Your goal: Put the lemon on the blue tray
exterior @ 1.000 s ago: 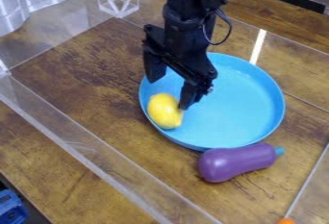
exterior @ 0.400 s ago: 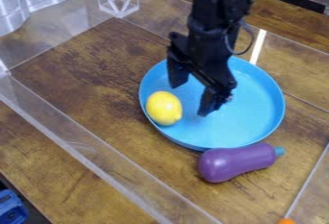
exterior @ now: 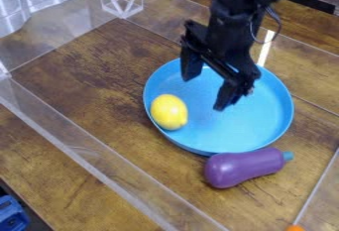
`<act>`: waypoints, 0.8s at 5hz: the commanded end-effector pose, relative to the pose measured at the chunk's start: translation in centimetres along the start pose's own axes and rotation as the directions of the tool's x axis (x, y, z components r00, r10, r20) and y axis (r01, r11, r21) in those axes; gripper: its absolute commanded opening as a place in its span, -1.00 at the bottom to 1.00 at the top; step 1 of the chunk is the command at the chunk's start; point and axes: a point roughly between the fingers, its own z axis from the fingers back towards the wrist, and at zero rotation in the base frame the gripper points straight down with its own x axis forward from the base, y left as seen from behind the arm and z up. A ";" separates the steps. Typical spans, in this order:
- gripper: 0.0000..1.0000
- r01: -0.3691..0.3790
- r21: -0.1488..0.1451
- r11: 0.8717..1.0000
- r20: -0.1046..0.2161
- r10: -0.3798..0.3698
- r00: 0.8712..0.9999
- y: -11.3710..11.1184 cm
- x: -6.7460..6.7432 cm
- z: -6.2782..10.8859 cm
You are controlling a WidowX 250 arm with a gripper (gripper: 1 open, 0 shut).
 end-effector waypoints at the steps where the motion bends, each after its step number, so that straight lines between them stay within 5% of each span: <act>1: 1.00 -0.095 0.015 0.995 0.075 0.094 0.993 3.1 0.6 3.9; 2: 1.00 -0.166 0.007 0.986 0.064 0.166 0.984 4.4 -0.1 4.6; 4: 1.00 -0.176 -0.011 0.984 0.048 0.176 0.983 2.4 -0.4 4.0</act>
